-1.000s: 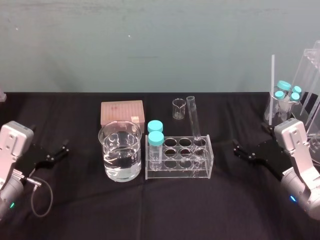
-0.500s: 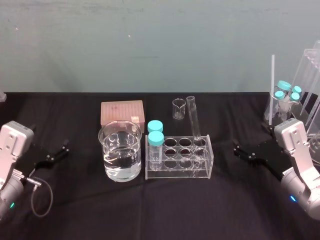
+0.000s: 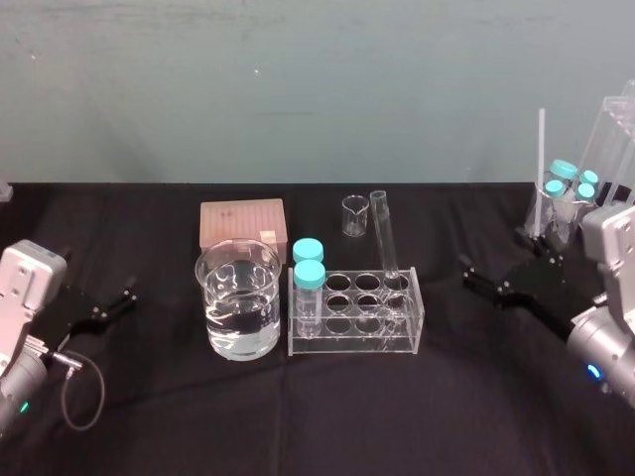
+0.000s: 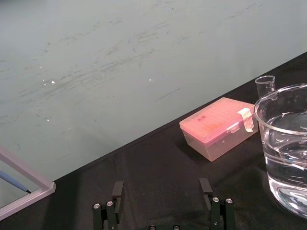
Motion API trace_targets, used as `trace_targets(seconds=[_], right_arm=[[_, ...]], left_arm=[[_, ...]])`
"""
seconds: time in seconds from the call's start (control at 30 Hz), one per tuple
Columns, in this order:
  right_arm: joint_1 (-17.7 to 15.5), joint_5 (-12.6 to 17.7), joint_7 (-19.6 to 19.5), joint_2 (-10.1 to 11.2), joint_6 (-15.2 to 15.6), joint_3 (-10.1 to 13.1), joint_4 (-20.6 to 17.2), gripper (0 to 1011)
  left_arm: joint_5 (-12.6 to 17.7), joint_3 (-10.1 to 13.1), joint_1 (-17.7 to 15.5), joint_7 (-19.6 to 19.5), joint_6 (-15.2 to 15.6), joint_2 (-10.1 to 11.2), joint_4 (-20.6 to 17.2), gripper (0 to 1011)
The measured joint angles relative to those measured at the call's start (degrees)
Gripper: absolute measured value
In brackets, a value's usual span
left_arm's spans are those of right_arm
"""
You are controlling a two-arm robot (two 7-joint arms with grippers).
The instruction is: Hold the test tube with one hand and immerse one end into the beaker, then return it to the test tube rack.
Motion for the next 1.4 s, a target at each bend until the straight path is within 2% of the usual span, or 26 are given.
trace_targets(seconds=[0.1, 0.13, 0.27, 0.47, 0.63, 1.0, 1.4], right_arm=[[1.3, 3.1, 4.5, -0.2, 1.4, 0.8, 0.2, 1002], [1.3, 3.1, 4.5, -0.2, 1.4, 0.8, 0.2, 1002], [3.3, 4.6, 9.3, -0.7, 2.7, 0.5, 0.8, 1002], [5.5, 4.6, 14.0, -1.8, 3.0, -0.9, 1.7, 1002], [7.5, 3.4, 17.4, -3.3, 2.9, -2.2, 2.9, 1000], [10.7, 1.3, 20.3, -5.8, 2.4, -3.2, 6.4, 1002], [16.1, -1.6, 23.1, -10.0, 1.8, -4.3, 14.4, 1002]], left_arm=[[0.0, 0.0, 0.0, 0.0, 0.0, 0.0, 0.0, 1000], [0.0, 0.0, 0.0, 0.0, 0.0, 0.0, 0.0, 1000], [0.0, 0.0, 0.0, 0.0, 0.0, 0.0, 0.0, 1000], [0.0, 0.0, 0.0, 0.0, 0.0, 0.0, 0.0, 1000], [0.0, 0.0, 0.0, 0.0, 0.0, 0.0, 0.0, 1000], [0.0, 0.0, 0.0, 0.0, 0.0, 0.0, 0.0, 1000], [0.0, 0.0, 0.0, 0.0, 0.0, 0.0, 0.0, 1000]])
